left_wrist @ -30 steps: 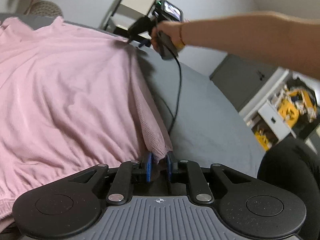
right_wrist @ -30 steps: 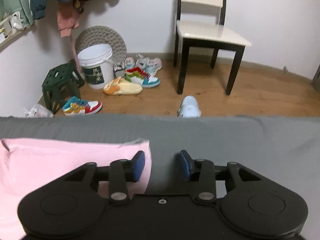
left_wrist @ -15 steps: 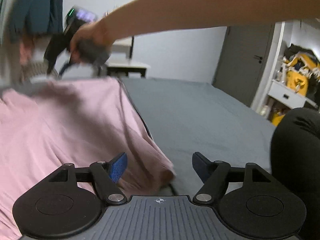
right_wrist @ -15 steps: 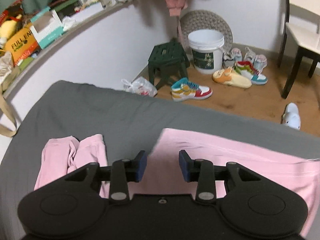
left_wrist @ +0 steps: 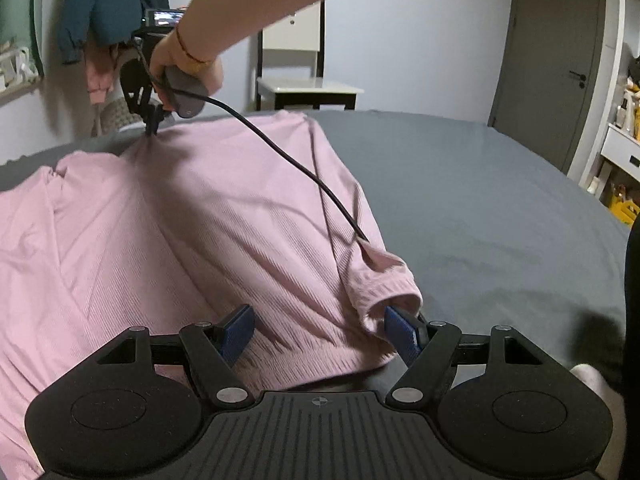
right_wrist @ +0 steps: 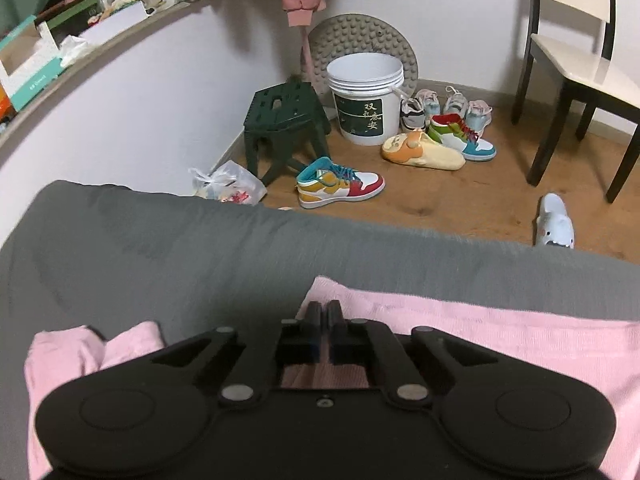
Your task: Fold clothes
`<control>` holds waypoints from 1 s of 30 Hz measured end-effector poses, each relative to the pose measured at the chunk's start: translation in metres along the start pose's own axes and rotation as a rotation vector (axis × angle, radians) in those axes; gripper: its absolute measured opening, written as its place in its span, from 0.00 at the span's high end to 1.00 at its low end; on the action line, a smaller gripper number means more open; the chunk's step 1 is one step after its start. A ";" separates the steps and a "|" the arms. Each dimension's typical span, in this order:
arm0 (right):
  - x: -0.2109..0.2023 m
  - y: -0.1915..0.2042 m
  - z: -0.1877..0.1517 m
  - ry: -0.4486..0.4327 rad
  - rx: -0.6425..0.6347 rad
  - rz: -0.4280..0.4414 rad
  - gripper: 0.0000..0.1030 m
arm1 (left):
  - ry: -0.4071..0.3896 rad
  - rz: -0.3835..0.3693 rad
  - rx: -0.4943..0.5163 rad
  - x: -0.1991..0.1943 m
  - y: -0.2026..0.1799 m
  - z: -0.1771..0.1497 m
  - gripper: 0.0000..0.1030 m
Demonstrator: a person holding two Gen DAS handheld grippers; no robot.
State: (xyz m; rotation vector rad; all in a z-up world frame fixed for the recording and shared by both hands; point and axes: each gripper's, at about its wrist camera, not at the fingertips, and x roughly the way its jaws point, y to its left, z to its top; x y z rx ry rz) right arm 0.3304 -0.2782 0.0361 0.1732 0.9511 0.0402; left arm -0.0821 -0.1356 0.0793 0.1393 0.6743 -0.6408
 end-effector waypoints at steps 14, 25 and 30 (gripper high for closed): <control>-0.057 -0.036 0.013 -0.060 -0.127 -0.002 0.72 | -0.145 -0.046 -0.013 -0.016 -0.007 0.001 0.29; -0.021 0.024 -0.004 -0.006 -0.485 -0.065 0.72 | -0.126 -0.048 0.146 -0.018 -0.036 -0.009 0.29; -0.004 0.026 -0.004 0.031 -0.548 -0.023 0.78 | -0.125 -0.056 0.128 -0.015 -0.031 -0.007 0.29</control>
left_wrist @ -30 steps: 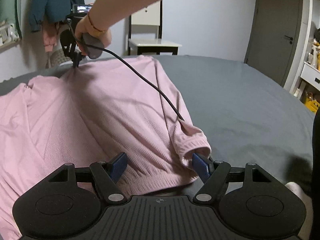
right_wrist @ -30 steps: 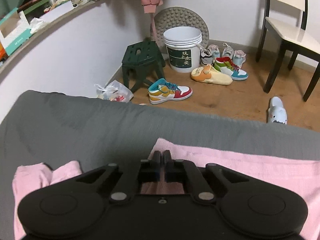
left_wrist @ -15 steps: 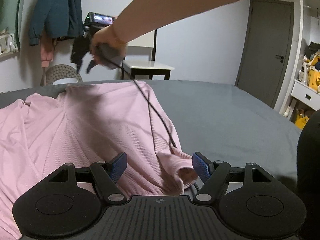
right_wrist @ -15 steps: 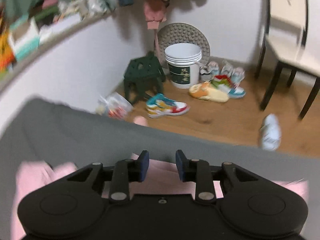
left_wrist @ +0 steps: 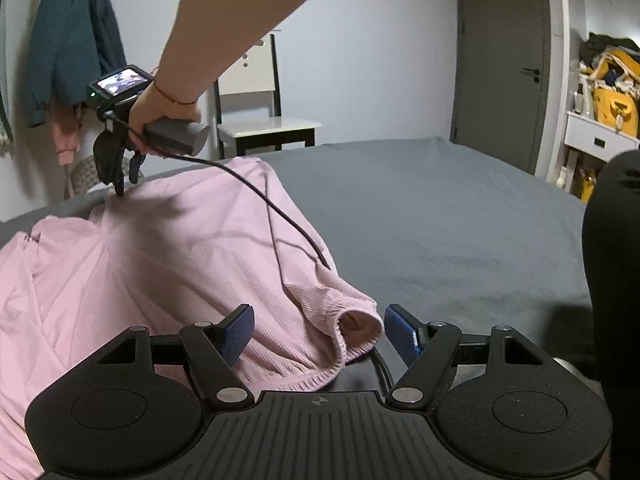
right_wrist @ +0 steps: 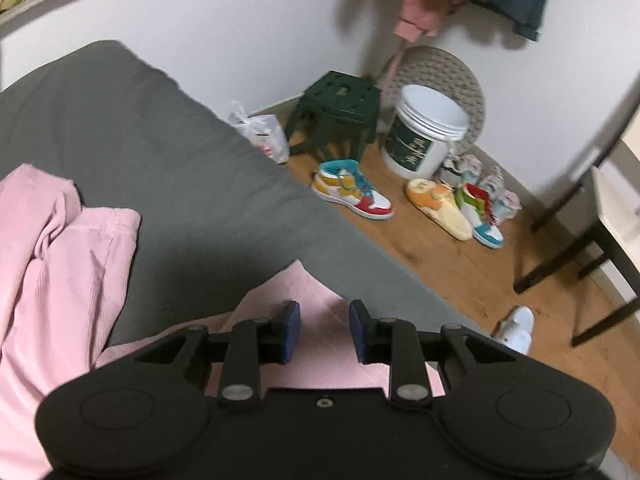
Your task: Fold clothes
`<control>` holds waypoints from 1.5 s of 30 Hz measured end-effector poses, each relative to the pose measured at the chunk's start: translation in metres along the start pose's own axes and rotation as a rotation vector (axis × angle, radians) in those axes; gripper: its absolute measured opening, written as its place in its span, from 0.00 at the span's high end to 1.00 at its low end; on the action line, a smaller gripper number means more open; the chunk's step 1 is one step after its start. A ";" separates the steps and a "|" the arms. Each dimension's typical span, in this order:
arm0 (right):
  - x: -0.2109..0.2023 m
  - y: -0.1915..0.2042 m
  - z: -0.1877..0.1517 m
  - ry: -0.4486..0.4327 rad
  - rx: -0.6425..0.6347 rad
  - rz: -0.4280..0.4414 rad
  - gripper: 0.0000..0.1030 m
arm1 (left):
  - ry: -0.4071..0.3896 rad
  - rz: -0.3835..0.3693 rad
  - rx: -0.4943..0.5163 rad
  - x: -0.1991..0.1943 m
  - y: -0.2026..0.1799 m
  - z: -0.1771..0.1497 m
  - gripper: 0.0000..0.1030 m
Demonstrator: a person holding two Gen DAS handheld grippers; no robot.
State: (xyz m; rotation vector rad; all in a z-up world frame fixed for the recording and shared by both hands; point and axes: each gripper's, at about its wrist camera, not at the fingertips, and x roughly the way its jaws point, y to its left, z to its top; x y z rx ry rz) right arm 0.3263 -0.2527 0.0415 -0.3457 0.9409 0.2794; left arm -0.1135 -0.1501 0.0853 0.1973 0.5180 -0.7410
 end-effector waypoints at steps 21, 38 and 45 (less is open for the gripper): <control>0.019 -0.010 0.009 -0.070 0.109 -0.030 0.95 | 0.016 -0.012 -0.123 0.013 0.011 -0.004 0.29; -0.117 -0.187 -0.118 0.096 0.367 -0.161 0.59 | -0.048 -0.106 0.007 0.006 -0.016 0.004 0.29; -0.190 -0.199 -0.207 0.164 0.417 -0.086 0.59 | 0.017 -0.253 -0.080 0.008 -0.015 0.003 0.29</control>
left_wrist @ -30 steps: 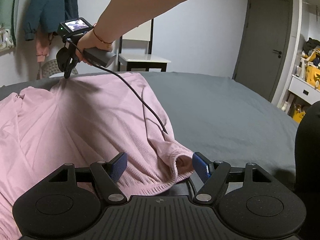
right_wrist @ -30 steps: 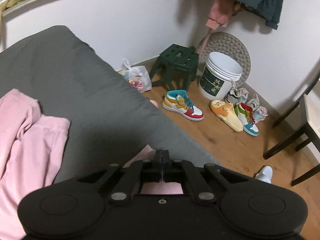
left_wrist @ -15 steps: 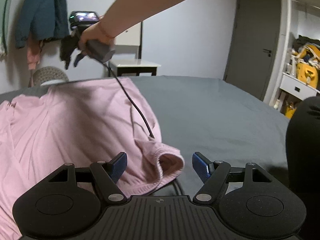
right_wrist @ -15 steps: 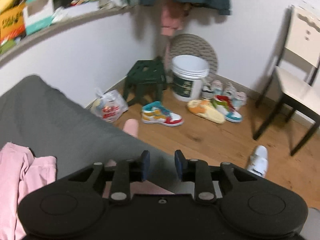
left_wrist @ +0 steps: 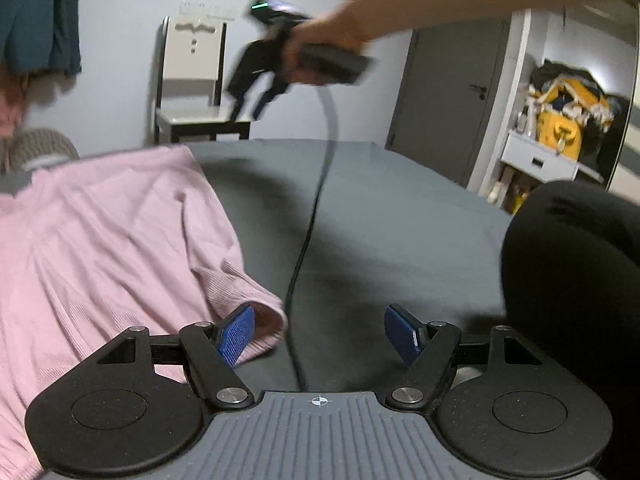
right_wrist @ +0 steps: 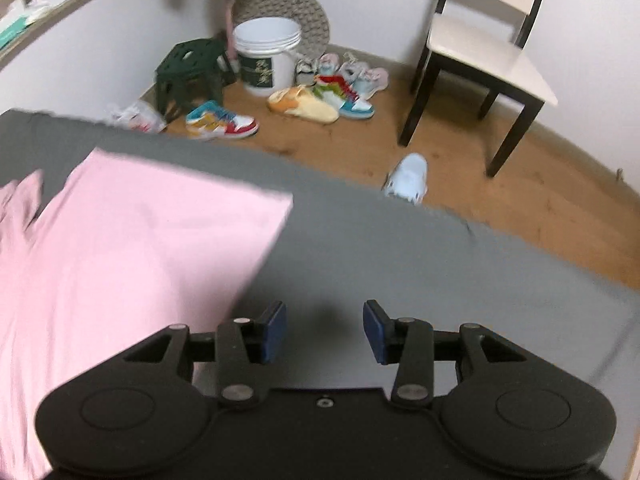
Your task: Fold clothes
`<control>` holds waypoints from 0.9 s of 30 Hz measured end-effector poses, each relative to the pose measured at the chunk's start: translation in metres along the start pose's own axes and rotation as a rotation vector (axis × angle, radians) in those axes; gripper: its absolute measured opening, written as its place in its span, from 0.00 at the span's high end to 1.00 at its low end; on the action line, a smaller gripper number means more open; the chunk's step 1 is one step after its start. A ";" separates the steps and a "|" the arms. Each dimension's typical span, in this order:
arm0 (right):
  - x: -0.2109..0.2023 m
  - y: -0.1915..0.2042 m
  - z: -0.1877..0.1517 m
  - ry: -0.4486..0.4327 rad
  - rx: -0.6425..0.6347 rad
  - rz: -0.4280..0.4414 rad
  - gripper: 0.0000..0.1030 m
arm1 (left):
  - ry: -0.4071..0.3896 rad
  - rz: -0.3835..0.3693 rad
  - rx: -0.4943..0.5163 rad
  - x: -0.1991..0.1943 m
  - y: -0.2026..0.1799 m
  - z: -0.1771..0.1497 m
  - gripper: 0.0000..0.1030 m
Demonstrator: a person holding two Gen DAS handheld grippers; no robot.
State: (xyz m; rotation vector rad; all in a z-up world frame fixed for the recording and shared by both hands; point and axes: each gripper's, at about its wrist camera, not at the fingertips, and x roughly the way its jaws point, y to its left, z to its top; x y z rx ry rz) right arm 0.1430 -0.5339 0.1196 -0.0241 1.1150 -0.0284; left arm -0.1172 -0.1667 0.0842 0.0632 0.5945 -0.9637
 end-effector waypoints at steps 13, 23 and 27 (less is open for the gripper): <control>-0.144 0.047 -0.146 -0.089 0.094 0.413 0.52 | 0.013 0.047 -0.338 0.035 0.019 -0.016 0.30; -0.092 0.025 -0.175 -0.143 0.303 0.408 0.52 | 0.020 0.179 -0.364 0.081 0.013 -0.019 0.93; -0.038 0.005 -0.152 -0.224 0.418 0.397 0.57 | 0.018 0.146 -0.520 0.082 0.030 -0.025 0.96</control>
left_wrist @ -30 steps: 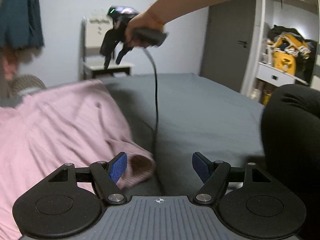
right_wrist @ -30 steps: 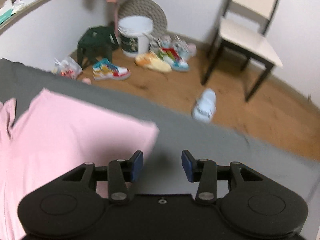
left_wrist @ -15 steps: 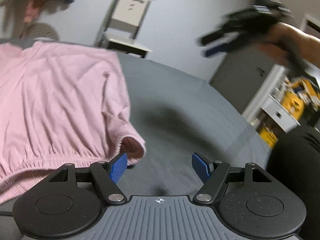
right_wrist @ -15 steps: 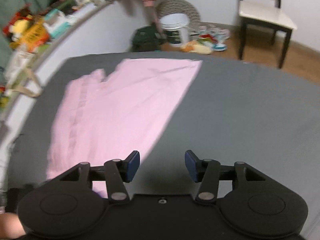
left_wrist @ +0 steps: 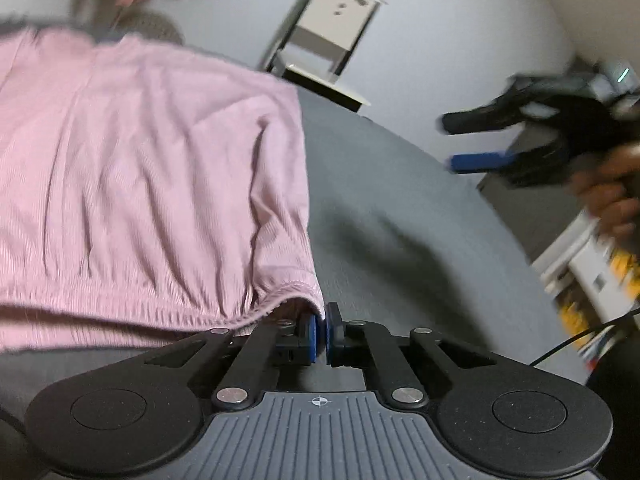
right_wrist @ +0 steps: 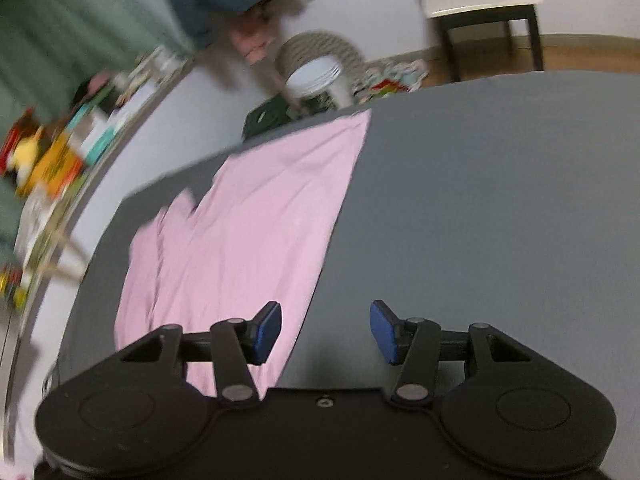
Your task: Fold clothes
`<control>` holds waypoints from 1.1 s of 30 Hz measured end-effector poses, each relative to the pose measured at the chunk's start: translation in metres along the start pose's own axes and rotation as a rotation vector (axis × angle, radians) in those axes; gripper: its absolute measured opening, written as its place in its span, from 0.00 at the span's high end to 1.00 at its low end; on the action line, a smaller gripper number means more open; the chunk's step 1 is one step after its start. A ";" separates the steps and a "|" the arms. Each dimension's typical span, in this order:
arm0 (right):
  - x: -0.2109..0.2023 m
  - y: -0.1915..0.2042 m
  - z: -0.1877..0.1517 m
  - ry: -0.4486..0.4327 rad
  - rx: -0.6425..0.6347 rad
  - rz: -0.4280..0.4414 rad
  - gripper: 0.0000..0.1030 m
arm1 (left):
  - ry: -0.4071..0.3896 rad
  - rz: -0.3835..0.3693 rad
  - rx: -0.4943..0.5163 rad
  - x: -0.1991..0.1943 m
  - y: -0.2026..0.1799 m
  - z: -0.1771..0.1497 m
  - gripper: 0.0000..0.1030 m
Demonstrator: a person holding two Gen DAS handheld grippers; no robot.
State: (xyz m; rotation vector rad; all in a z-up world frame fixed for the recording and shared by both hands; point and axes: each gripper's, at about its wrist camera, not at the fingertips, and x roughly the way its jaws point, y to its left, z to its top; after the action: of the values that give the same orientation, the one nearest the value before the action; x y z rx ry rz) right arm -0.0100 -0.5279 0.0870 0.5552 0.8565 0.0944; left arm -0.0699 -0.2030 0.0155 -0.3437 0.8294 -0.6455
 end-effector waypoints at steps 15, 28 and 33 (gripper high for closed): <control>0.179 -0.019 0.119 -0.154 0.023 -0.099 0.80 | 0.095 -0.240 -0.471 0.008 0.046 -0.018 0.96; 0.168 0.005 0.134 -0.195 -0.194 -0.263 0.97 | 0.129 -0.394 -0.531 0.023 0.030 -0.024 0.96; 0.180 0.008 0.126 -0.157 -0.232 -0.374 0.97 | 0.190 -0.323 -0.478 0.046 0.027 -0.034 0.96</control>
State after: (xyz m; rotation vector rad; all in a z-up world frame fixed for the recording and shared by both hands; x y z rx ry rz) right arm 0.2033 -0.5217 0.0326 0.1764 0.7709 -0.1876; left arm -0.0622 -0.2135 -0.0466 -0.8727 1.1223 -0.7846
